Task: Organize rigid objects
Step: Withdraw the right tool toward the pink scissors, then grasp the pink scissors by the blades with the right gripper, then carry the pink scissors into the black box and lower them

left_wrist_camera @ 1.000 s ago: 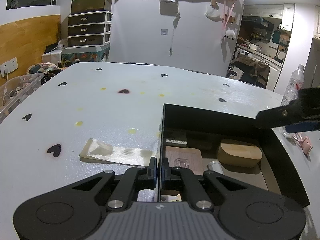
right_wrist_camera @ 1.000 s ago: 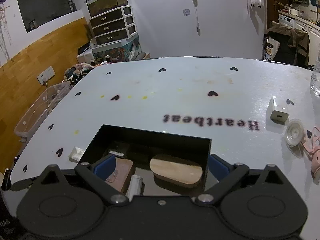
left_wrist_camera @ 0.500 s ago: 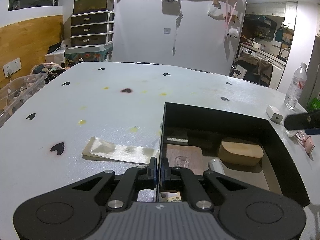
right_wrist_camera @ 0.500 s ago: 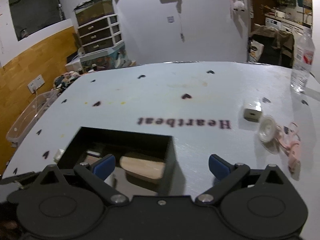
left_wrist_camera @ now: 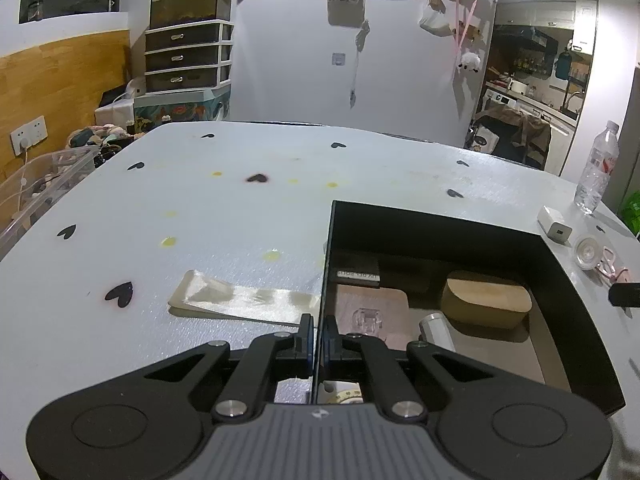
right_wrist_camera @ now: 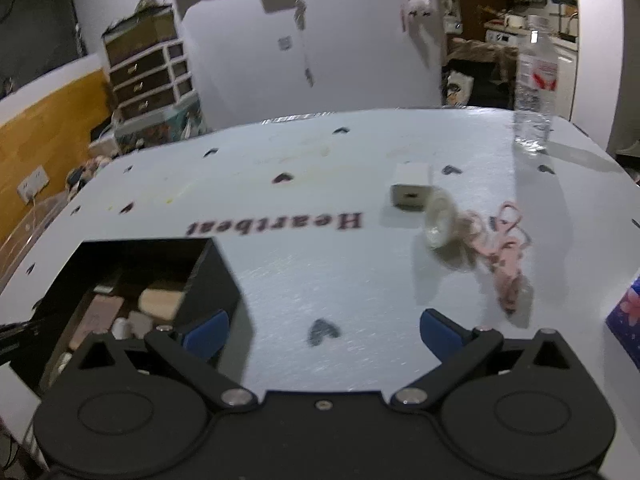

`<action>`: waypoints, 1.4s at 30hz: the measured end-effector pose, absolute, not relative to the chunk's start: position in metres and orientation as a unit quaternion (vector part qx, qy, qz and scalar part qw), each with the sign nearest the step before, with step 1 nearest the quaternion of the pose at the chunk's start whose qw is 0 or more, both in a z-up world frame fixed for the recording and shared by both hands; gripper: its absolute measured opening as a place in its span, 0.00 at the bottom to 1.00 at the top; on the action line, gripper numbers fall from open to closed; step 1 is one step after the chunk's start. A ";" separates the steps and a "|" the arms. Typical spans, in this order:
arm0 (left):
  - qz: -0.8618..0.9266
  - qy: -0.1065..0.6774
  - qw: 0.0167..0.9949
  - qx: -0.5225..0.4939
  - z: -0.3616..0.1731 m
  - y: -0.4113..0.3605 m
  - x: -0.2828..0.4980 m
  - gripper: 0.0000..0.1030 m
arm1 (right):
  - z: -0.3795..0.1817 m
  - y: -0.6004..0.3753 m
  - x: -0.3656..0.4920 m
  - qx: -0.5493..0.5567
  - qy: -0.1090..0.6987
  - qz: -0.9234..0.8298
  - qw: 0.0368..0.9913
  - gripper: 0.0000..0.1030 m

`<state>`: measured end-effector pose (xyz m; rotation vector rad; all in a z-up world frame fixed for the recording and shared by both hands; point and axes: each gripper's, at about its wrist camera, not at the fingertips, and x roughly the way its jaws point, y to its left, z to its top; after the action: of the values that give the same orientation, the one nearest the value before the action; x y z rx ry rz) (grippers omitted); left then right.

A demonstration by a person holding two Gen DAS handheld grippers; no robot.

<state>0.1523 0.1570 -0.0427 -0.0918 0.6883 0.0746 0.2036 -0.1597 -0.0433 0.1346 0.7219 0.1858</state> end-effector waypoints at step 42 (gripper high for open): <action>0.042 0.344 0.937 -0.042 -0.044 0.155 0.154 0.04 | -0.039 -0.236 0.247 0.075 0.278 0.037 0.957 0.35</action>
<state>0.1544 0.1551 -0.0436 -0.0865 0.7026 0.0852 0.2467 -0.2357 -0.0392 0.1522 0.5637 0.0758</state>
